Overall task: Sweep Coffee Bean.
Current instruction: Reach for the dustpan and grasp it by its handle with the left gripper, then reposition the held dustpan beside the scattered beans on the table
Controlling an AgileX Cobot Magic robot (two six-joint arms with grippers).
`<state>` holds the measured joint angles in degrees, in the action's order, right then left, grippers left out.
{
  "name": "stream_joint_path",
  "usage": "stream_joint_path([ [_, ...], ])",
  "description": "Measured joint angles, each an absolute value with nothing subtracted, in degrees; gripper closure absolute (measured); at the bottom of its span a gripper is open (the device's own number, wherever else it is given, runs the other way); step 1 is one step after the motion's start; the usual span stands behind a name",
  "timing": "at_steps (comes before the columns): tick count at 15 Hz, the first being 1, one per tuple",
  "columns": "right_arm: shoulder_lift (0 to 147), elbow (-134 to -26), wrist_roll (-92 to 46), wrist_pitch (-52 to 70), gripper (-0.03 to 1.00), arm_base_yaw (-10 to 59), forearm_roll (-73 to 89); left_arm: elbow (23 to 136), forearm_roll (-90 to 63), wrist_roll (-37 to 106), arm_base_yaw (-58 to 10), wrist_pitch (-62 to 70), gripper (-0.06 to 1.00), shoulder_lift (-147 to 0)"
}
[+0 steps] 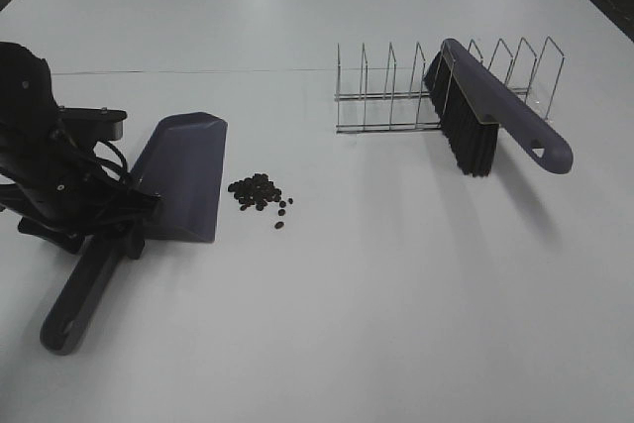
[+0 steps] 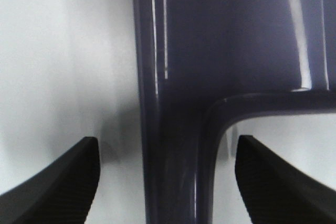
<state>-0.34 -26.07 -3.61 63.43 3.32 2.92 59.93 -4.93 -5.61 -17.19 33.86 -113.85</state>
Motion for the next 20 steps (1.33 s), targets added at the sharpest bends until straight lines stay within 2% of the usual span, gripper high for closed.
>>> stream_joint_path([
  [5, -0.34, -26.07, -3.61, 63.43, 0.31, 3.32, 2.92, 60.56, -4.41, -4.87, -17.19, 34.49, 0.4, -114.99],
  [6, -0.34, -26.07, -3.61, 63.43, 0.31, 3.32, 2.92, 60.56, -4.41, -4.76, -17.19, 34.55, 0.54, -114.99],
  [7, -0.34, -26.07, -3.61, 63.43, 0.31, 3.32, 2.92, 60.56, -4.41, -4.76, -17.19, 34.66, 0.61, -114.99],
  [14, -0.34, -26.07, -3.61, 63.43, 0.31, 3.32, 2.92, 60.56, -5.67, -4.81, -17.19, 34.61, 0.6, -114.99],
  [17, -0.34, -26.07, -3.61, 63.43, 0.31, 3.32, 2.92, 58.84, -3.38, -5.67, -17.19, 41.14, 0.6, -110.41],
  [20, -0.34, -26.07, -3.61, 63.43, 0.31, 3.32, 2.92, 57.47, -2.86, -5.9, -17.19, 42.11, 0.6, -107.31],
])
